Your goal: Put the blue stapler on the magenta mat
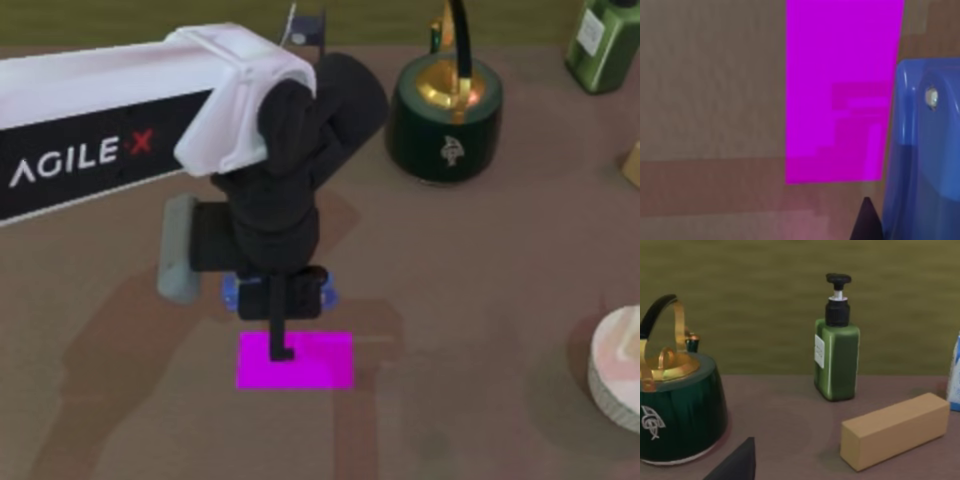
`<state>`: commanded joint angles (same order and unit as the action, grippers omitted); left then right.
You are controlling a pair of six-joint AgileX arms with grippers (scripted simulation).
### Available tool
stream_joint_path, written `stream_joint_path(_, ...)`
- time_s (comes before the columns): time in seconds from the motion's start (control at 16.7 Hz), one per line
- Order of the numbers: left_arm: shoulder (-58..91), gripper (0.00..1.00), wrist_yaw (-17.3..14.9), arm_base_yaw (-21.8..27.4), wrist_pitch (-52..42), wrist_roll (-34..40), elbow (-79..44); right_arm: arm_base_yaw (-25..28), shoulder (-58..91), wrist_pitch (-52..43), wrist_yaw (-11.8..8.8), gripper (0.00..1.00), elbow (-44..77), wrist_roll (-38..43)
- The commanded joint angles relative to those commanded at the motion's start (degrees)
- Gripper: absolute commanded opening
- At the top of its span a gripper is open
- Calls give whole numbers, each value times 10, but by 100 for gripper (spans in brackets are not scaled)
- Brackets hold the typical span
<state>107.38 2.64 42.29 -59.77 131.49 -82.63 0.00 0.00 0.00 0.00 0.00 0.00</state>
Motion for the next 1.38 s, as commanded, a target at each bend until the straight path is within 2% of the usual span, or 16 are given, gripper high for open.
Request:
stream_joint_path(0.36,6,0,1,-3,8,-2,5,0,0,0,0,100,0,0)
stream_joint_path(0.84,81,0,-2,-10,182,-10,98,0,0,0,0,100,0,0)
stream_joint_path(1.2,93,0,-2,-10,205,-11,111,0,0,0,0,100,0,0)
stream_joint_path(1.38,93,23,-2,-10,205,-11,111,0,0,0,0,100,0,0)
